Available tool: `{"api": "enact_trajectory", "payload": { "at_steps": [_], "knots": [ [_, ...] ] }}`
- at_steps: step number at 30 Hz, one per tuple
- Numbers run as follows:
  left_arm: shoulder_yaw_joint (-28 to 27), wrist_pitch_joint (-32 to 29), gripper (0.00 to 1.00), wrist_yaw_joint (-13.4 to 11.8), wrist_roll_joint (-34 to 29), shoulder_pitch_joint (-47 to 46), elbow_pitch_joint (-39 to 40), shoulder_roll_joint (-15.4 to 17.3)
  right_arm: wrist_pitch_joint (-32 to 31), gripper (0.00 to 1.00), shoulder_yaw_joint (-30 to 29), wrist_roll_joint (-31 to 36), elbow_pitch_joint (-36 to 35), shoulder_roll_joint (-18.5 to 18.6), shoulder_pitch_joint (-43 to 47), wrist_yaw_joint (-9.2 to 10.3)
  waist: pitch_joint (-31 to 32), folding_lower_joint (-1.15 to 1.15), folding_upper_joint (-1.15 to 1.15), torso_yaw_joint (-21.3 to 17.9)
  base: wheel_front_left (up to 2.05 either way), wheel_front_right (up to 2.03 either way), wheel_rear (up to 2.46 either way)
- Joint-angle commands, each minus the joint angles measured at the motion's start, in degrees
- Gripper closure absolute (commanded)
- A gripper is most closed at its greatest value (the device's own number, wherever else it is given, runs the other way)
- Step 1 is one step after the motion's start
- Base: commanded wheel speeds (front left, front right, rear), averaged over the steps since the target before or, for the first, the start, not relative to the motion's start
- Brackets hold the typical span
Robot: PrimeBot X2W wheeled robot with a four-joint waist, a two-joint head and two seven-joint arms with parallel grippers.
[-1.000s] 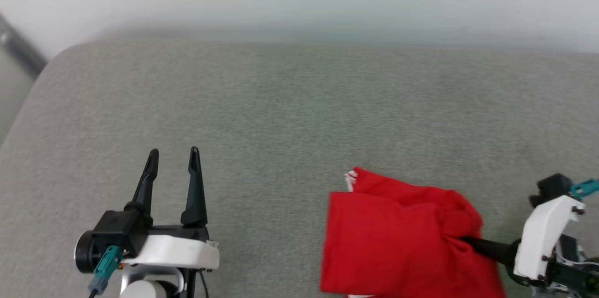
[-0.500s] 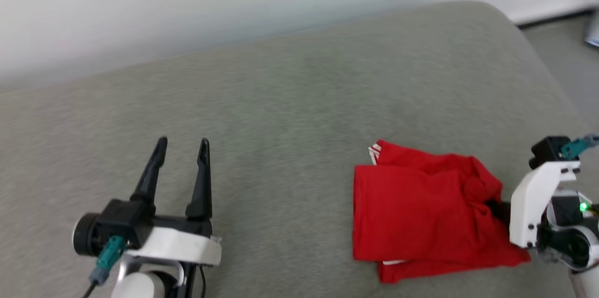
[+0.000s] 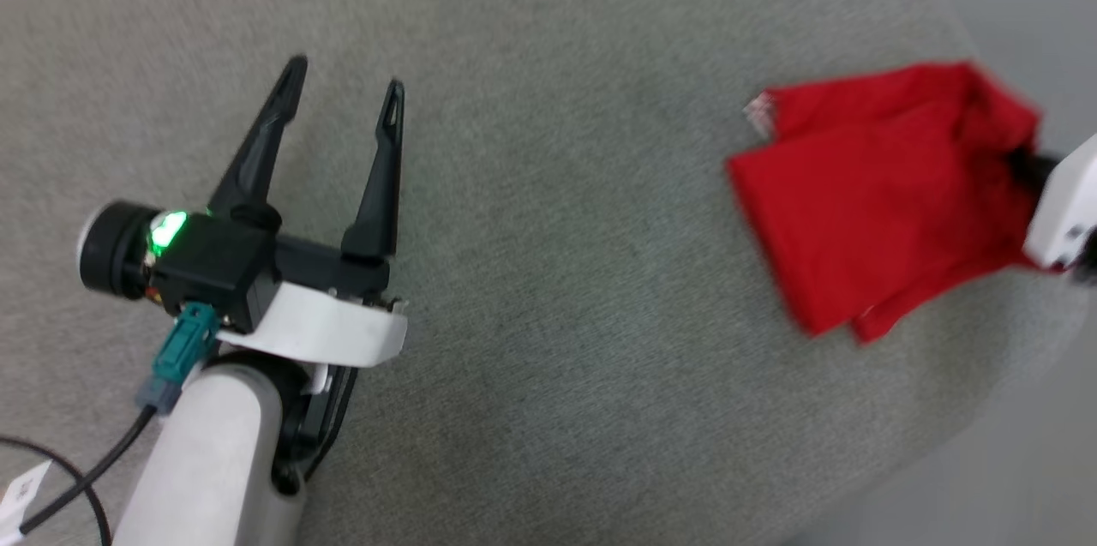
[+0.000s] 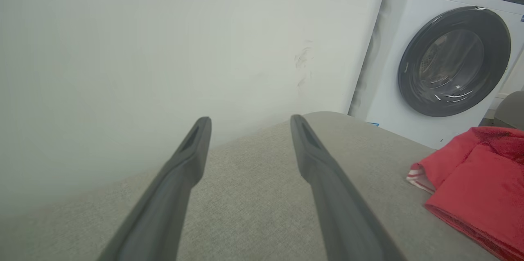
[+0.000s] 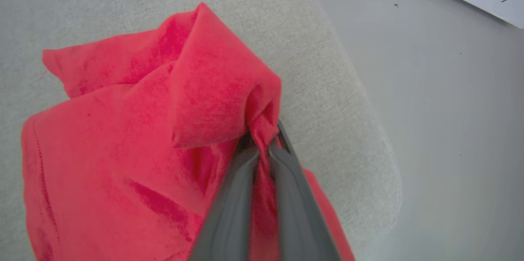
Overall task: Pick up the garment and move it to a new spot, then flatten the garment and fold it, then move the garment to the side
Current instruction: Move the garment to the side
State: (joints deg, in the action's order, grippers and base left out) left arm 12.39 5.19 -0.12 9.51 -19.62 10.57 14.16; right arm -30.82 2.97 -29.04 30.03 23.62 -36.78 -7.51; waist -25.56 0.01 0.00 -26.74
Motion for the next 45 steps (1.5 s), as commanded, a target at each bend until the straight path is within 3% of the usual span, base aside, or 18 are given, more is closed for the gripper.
{"api": "enact_trajectory", "payload": {
  "at_steps": [1, 8, 14, 15, 16, 17, 18, 25, 33, 39, 45],
  "knots": [
    [0.6, -0.6, 0.00, 0.5, -0.8, -2.5, 0.9, 0.5, 2.7, 1.00, -1.6, 0.7, 2.4, 1.6, -3.4, 0.05, -8.0, -0.01, 0.00, 1.0, 0.00, 0.00, 0.00],
    [1.9, -2.8, 0.00, 1.5, -2.7, -7.8, 3.6, 1.6, 9.6, 1.00, -6.3, 2.6, 10.3, 4.5, -11.4, 0.05, -14.6, -0.01, 0.00, 3.7, 0.00, 0.00, 0.00],
    [2.4, -4.4, 0.00, 2.0, -3.5, -10.2, 5.9, 2.7, 15.3, 1.00, -8.4, 4.9, 18.1, 3.6, -16.0, 0.04, -17.9, -0.01, 0.00, 5.0, 0.00, 0.00, 0.00],
    [2.4, -4.4, 0.00, 2.0, -3.6, -10.2, 6.0, 2.7, 16.4, 0.96, -8.9, 5.1, 19.4, 3.3, -16.6, 0.04, -18.0, -0.01, 0.00, 5.2, 0.00, 0.00, 0.00],
    [2.4, -4.4, 0.00, 1.9, -3.6, -10.1, 6.2, 2.8, 17.3, 0.67, -9.3, 5.4, 20.8, 3.0, -17.0, 0.03, -18.1, -0.01, 0.00, 5.3, 0.00, 0.00, 0.00],
    [2.4, -4.4, 0.00, 1.8, -3.6, -9.9, 6.1, 2.9, 18.0, 0.51, -9.5, 5.9, 22.2, 2.8, -17.2, 0.03, -18.1, -0.01, 0.00, 5.3, 0.00, 0.00, 0.00],
    [2.4, -4.3, 0.00, 1.7, -3.5, -9.7, 6.0, 2.9, 19.1, 0.00, -9.6, 6.3, 23.3, 2.8, -17.5, 0.03, -17.9, -0.01, 0.00, 5.4, 0.00, 0.00, 0.00],
    [2.3, -2.2, 0.00, 0.8, -2.1, -7.1, 3.8, 2.1, 28.8, 0.00, -10.6, 11.1, 27.3, 5.3, -16.1, 0.04, -12.9, -0.01, 0.00, 5.7, 0.00, 0.00, 0.00],
    [0.3, 1.8, 0.00, -2.1, 1.2, 1.9, -0.2, 0.5, 38.1, 0.00, -9.5, 14.5, 24.3, 5.3, -8.4, 0.04, -2.1, -0.01, 0.00, 6.4, 0.00, 0.00, 0.00],
    [-0.8, 4.2, 0.00, -3.7, 4.1, 8.0, -3.2, -1.3, 41.1, 0.00, -8.9, 14.5, 16.8, 1.9, 1.0, 0.04, 5.4, -0.01, 0.00, 8.9, 0.00, 0.00, 0.00],
    [-0.9, 6.0, 0.00, -4.5, 6.4, 12.1, -6.6, -3.3, 39.3, 0.00, -7.3, 13.2, 5.3, -3.5, 11.3, 0.04, 11.9, -0.01, 0.00, 12.7, 0.00, 0.00, 0.00]
  ]
}}
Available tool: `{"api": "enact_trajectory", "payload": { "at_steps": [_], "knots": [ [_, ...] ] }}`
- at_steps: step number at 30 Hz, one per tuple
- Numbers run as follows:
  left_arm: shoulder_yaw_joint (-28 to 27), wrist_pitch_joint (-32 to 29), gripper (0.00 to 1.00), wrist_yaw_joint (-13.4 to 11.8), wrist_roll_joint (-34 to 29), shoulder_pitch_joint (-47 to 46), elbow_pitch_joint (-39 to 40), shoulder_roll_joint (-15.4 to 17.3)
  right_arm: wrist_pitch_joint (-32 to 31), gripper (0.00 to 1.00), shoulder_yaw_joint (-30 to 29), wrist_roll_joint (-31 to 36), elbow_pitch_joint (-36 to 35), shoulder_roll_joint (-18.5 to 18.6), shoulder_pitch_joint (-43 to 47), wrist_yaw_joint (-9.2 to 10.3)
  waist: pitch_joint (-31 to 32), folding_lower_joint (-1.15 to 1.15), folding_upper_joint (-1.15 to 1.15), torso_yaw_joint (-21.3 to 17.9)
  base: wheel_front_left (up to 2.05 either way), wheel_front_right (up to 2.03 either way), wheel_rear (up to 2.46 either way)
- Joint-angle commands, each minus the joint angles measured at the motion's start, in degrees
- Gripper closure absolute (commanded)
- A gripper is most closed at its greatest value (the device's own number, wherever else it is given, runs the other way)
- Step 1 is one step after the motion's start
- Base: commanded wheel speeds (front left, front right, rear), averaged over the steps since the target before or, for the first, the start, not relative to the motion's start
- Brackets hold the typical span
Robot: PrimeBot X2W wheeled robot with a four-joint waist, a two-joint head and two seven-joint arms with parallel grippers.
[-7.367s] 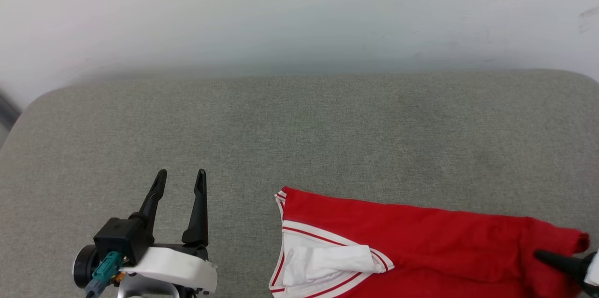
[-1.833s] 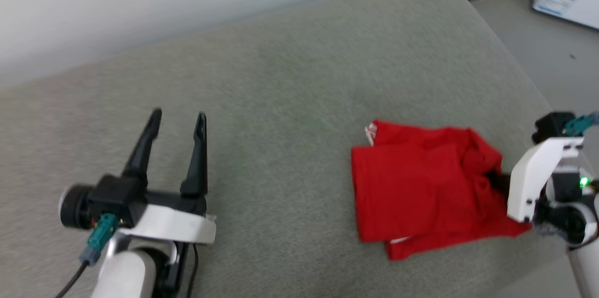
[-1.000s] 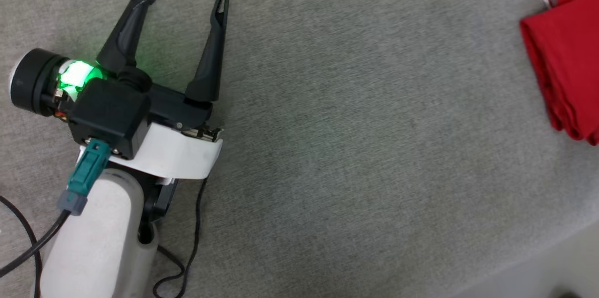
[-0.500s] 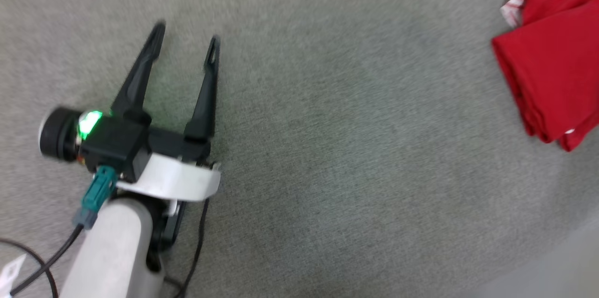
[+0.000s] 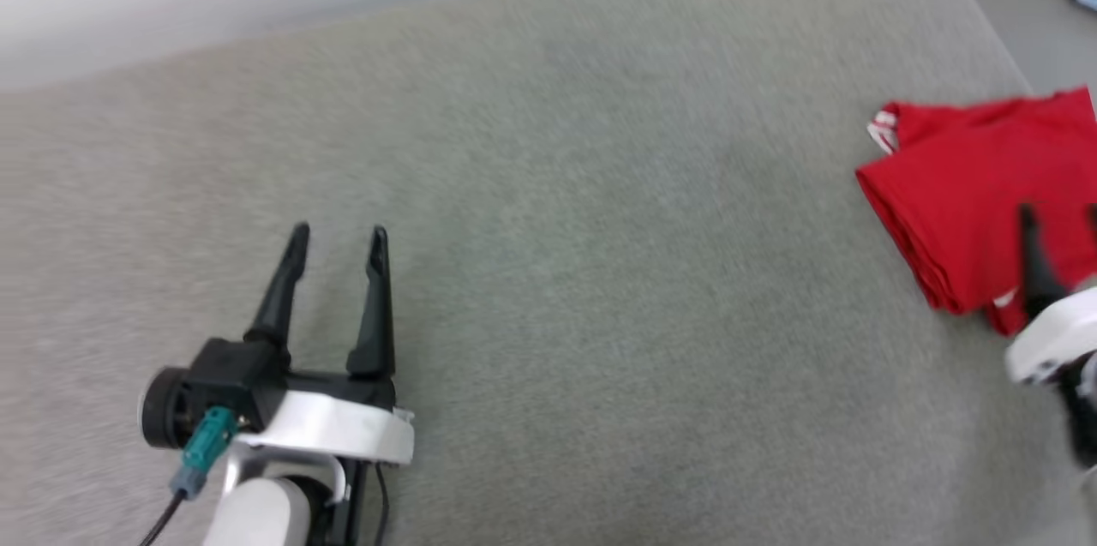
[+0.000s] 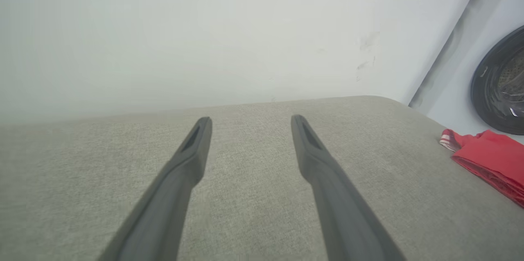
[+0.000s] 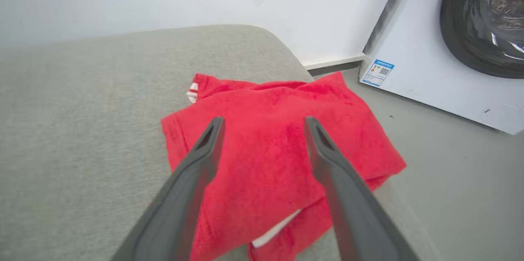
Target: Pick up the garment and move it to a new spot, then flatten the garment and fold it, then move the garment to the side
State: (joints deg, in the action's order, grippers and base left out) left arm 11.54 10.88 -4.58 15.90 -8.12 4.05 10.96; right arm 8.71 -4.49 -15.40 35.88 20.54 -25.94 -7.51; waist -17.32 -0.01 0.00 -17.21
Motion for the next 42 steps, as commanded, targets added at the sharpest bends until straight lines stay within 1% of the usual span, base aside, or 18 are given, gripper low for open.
{"api": "enact_trajectory", "payload": {
  "at_steps": [1, 7, 12, 16, 19, 24, 32, 42],
  "knots": [
    [-0.1, 0.5, 0.00, -0.2, 0.4, 1.1, -0.6, -0.3, -0.6, 0.00, 0.4, -1.0, -2.8, -1.2, 2.2, 0.03, 4.5, 0.01, 0.00, 3.9, 0.00, 0.00, 0.00],
    [-1.0, 1.6, 0.00, -0.8, 2.0, 4.2, -3.6, -1.1, -4.2, 0.00, 2.6, -1.5, -16.7, -4.9, 11.6, 0.04, 9.2, 0.01, 0.00, 8.7, 0.00, 0.00, 0.00],
    [-2.4, 2.5, 0.00, -1.4, 3.0, 6.5, -5.9, -0.8, -6.7, 0.00, 3.3, 1.0, -27.3, -7.0, 18.1, 0.04, 12.3, 0.01, 0.00, 12.2, 0.00, 0.00, 0.00],
    [-3.6, 3.0, 0.00, -1.7, 3.5, 8.6, -7.2, -0.2, -8.3, 0.00, 3.0, 3.2, -34.4, -8.9, 22.9, 0.04, 14.8, 0.01, 0.00, 14.4, 0.00, 0.00, 0.00],
    [-4.0, 3.3, 0.00, -1.8, 3.9, 10.1, -7.4, 0.2, -9.8, 0.00, 2.7, 4.4, -38.7, -10.3, 25.8, 0.04, 16.2, 0.01, 0.00, 15.1, 0.00, 0.00, 0.00],
    [-3.8, 3.1, 0.00, -1.4, 4.3, 13.1, -7.7, 0.5, -11.3, 0.00, 2.2, 5.6, -43.0, -12.4, 29.9, 0.04, 18.5, 0.01, 0.00, 15.0, 0.00, 0.00, 0.00],
    [-3.1, 2.8, 0.00, -1.2, 5.0, 13.8, -8.6, 0.2, -12.4, 0.00, 1.6, 6.3, -45.9, -14.4, 33.3, 0.04, 19.6, 0.01, 0.00, 15.2, 0.00, 0.00, 0.00],
    [-2.6, 2.8, 0.00, -1.4, 5.3, 12.5, -9.4, 0.5, -12.9, 0.00, 2.2, 6.4, -46.1, -13.9, 31.6, 0.04, 19.0, 0.01, 0.00, 15.0, 0.00, 0.00, 0.00]
  ]
}}
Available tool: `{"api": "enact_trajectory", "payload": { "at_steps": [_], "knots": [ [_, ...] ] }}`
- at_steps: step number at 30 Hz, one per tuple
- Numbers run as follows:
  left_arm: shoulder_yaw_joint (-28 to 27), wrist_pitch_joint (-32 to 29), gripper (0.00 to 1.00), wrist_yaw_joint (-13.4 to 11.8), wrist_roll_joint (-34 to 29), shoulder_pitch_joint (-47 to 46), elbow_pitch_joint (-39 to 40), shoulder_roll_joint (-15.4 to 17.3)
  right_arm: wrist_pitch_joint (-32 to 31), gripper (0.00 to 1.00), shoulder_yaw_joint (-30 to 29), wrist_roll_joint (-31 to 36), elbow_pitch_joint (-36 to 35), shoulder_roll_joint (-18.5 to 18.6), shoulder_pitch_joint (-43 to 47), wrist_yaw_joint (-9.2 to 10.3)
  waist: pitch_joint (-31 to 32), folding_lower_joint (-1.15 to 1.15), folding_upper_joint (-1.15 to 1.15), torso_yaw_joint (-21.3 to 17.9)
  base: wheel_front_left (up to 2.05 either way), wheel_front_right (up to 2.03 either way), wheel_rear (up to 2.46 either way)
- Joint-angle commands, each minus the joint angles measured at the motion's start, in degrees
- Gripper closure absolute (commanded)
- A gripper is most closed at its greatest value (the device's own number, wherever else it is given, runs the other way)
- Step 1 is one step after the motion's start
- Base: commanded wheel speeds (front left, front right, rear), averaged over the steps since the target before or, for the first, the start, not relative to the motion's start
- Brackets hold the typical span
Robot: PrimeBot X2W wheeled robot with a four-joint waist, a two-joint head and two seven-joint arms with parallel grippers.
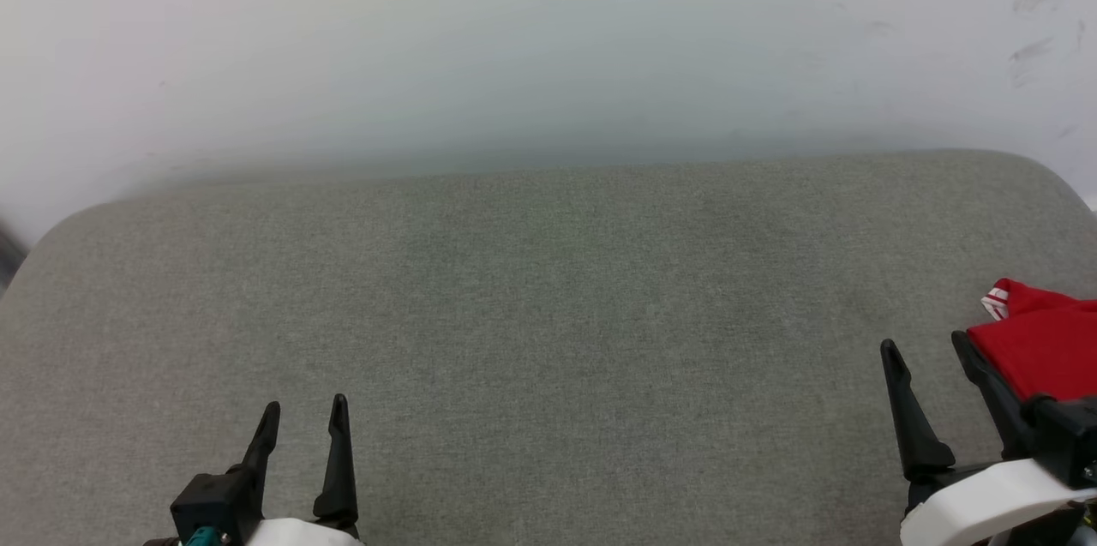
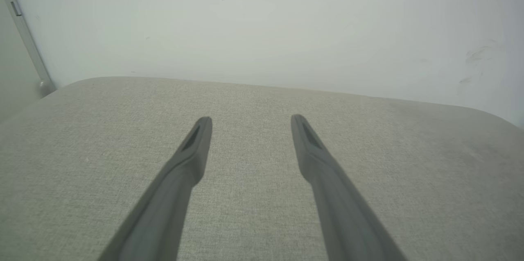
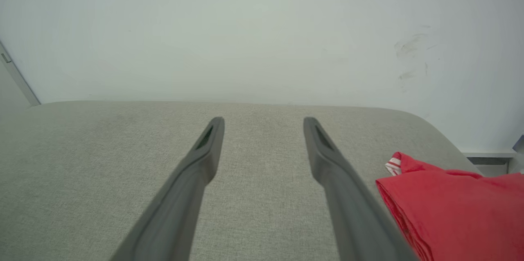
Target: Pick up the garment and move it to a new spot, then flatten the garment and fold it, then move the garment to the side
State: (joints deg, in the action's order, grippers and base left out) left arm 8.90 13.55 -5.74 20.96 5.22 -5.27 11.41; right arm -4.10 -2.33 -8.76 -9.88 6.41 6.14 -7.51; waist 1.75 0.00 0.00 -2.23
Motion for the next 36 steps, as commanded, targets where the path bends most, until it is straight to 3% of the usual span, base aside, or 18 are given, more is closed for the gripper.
{"api": "enact_trajectory", "payload": {
  "at_steps": [1, 7, 8, 12, 36],
  "knots": [
    [0.0, 0.2, 0.00, -0.3, 0.3, -1.0, -0.1, 0.0, -0.3, 0.00, 0.1, -0.3, -0.3, 0.3, -0.6, 0.04, -0.2, 0.00, 0.00, 0.0, 0.00, 0.00, 0.00],
    [-0.1, 0.6, 0.00, -0.2, 0.3, -1.3, -0.2, 0.1, -0.5, 0.00, -0.1, -0.5, -0.4, 0.2, -0.4, 0.04, -0.4, 0.00, 0.00, 0.1, 0.00, 0.00, 0.00],
    [-0.1, 0.2, 1.00, -0.3, 0.1, -0.7, -0.4, 0.0, -0.4, 1.00, -0.1, -0.1, 0.1, 0.2, 0.0, 0.00, -0.4, 0.01, 0.00, 0.1, 0.00, 0.00, 0.00],
    [-0.1, -0.1, 1.00, -0.1, 1.2, -0.4, -1.5, -0.4, -0.5, 1.00, 0.0, -1.4, 1.5, -0.1, 0.3, 0.00, -0.4, 0.01, 0.00, 0.1, 0.00, 0.00, 0.00],
    [-4.7, -6.1, 1.00, 4.0, 22.6, -4.0, -3.8, -2.8, -1.1, 1.00, -1.3, -26.5, 8.3, -1.1, -3.8, 0.01, -0.7, 0.01, 0.00, 0.5, 0.00, 0.00, 0.00]
  ]
}}
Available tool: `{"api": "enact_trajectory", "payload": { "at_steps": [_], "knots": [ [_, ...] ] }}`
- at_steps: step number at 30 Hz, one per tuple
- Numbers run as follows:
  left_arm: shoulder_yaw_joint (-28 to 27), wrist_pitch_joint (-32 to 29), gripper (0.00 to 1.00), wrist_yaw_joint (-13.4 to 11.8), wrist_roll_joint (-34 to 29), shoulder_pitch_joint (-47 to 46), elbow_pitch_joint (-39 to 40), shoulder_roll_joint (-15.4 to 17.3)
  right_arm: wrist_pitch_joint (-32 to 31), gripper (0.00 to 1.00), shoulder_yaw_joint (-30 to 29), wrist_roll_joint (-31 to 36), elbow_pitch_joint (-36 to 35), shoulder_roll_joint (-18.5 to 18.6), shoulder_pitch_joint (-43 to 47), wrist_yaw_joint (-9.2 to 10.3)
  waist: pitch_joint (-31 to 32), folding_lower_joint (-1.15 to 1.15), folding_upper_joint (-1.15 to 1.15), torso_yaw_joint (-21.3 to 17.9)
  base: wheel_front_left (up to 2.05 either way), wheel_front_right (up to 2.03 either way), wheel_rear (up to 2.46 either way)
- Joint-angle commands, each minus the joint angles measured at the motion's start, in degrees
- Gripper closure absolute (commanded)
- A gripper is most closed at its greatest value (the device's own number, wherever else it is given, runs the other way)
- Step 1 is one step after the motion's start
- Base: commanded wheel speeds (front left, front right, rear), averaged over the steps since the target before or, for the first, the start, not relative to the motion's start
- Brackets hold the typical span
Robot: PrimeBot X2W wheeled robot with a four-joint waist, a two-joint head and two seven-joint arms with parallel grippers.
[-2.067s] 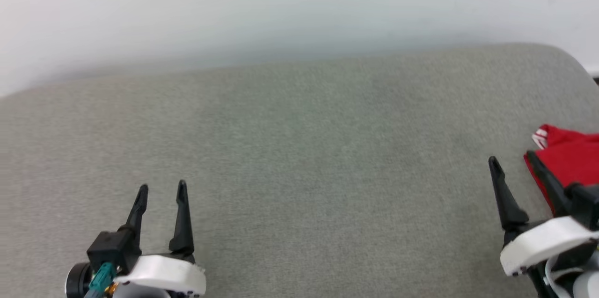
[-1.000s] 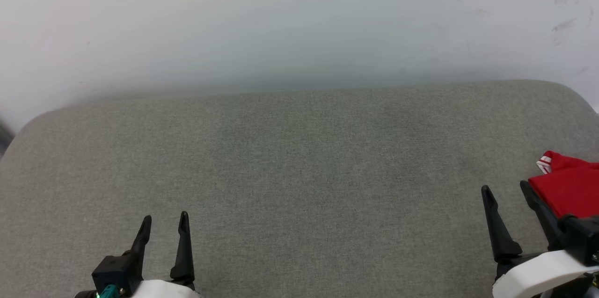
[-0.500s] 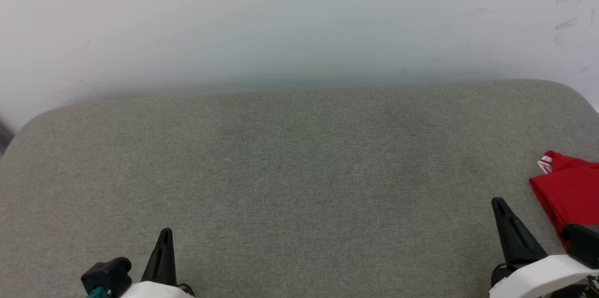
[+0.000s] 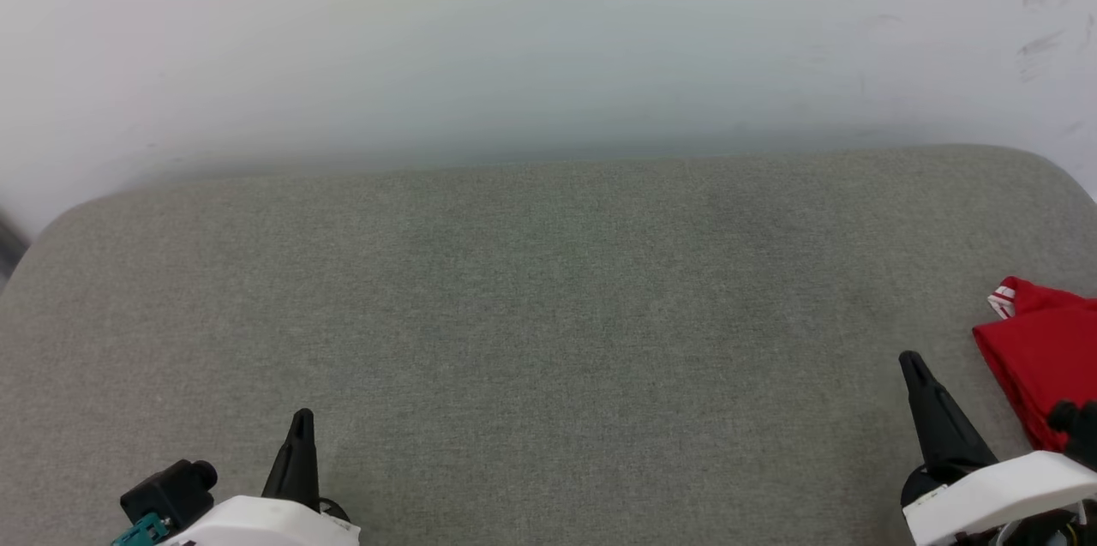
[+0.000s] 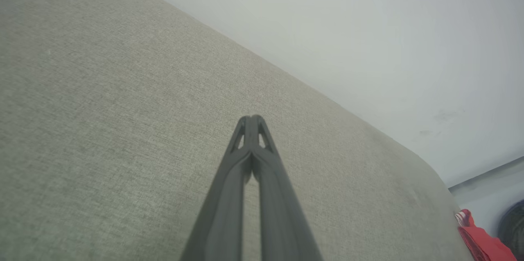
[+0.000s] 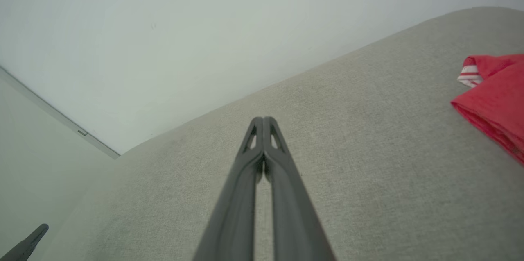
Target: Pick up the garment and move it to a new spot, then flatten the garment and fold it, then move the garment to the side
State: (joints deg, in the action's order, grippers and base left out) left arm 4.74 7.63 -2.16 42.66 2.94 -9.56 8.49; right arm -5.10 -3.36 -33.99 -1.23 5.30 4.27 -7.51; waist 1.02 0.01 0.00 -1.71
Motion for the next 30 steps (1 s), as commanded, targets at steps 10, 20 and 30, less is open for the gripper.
{"api": "enact_trajectory", "payload": {
  "at_steps": [10, 20, 30],
  "knots": [
    [-2.2, -2.3, 1.00, 1.8, 8.2, -2.9, -0.1, -0.7, -0.3, 1.00, -0.7, -9.7, 1.9, -0.4, -3.3, 0.01, -0.1, 0.00, 0.00, 0.2, 0.00, 0.00, 0.00],
    [-3.6, -4.1, 1.00, 3.1, 14.7, -4.0, -0.8, -1.4, -0.4, 1.00, -1.1, -17.4, 4.0, -0.7, -4.5, 0.01, -0.2, 0.00, 0.00, 0.3, 0.00, 0.00, 0.00],
    [-4.9, -5.8, 1.00, 4.2, 20.6, -5.0, -1.4, -2.1, -0.6, 1.00, -1.5, -24.3, 5.9, -1.0, -5.5, 0.01, -0.4, 0.00, 0.00, 0.5, 0.00, 0.00, 0.00]
  ]
}}
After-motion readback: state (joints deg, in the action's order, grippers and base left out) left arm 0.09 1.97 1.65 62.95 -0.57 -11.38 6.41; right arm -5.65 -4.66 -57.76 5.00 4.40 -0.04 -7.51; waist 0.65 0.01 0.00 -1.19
